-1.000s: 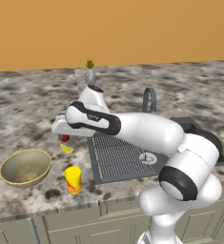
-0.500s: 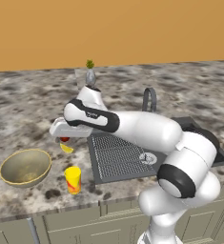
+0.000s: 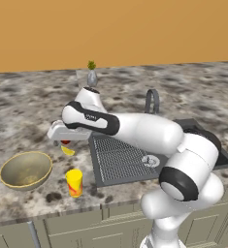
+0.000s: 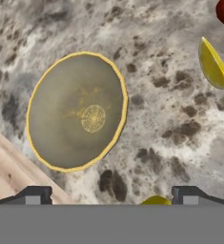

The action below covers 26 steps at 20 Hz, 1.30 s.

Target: Remove the lemon wedge and bell pepper from the sink. Then move the bowl and cup from the counter to the sink for washing.

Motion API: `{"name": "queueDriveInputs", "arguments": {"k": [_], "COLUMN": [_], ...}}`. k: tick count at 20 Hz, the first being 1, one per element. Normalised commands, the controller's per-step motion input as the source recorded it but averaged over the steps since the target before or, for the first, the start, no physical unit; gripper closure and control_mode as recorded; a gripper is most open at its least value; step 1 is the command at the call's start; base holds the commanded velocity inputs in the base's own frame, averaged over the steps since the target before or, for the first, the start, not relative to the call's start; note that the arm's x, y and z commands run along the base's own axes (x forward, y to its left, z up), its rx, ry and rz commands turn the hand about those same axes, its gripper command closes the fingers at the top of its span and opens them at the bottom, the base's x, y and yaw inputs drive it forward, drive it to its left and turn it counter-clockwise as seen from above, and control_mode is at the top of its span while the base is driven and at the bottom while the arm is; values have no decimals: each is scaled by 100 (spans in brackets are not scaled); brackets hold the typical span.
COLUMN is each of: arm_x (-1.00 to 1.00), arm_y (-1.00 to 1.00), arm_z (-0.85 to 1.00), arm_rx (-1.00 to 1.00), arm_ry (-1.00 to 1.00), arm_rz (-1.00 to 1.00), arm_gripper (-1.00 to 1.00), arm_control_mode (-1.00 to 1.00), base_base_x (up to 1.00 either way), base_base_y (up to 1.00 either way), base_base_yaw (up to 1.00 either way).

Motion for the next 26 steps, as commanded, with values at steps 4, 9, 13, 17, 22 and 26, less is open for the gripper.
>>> {"name": "queueDriveInputs", "arguments": {"k": [4,9,13,17,22,26], "arm_x": [0,0,0,1,7,15], "arm_y": [5,2,4,5,8,4], "arm_z": [-5,-8,-12,-13,-13,-8], "arm_rx": [0,0,0,0,0,0], "arm_ry": [0,0,0,0,0,0], "arm_rz": [0,-1,-3,-8,-5,-3], "arm_gripper": [-100,-100,-100,-100,-100,-100], "arm_control_mode": [-100,-100,-100,-100,-100,-100], "base_base_x": [0,0,0,0,0,0], "base_base_y": [0,0,0,0,0,0], "base_base_yaw": [0,0,0,0,0,0]}}
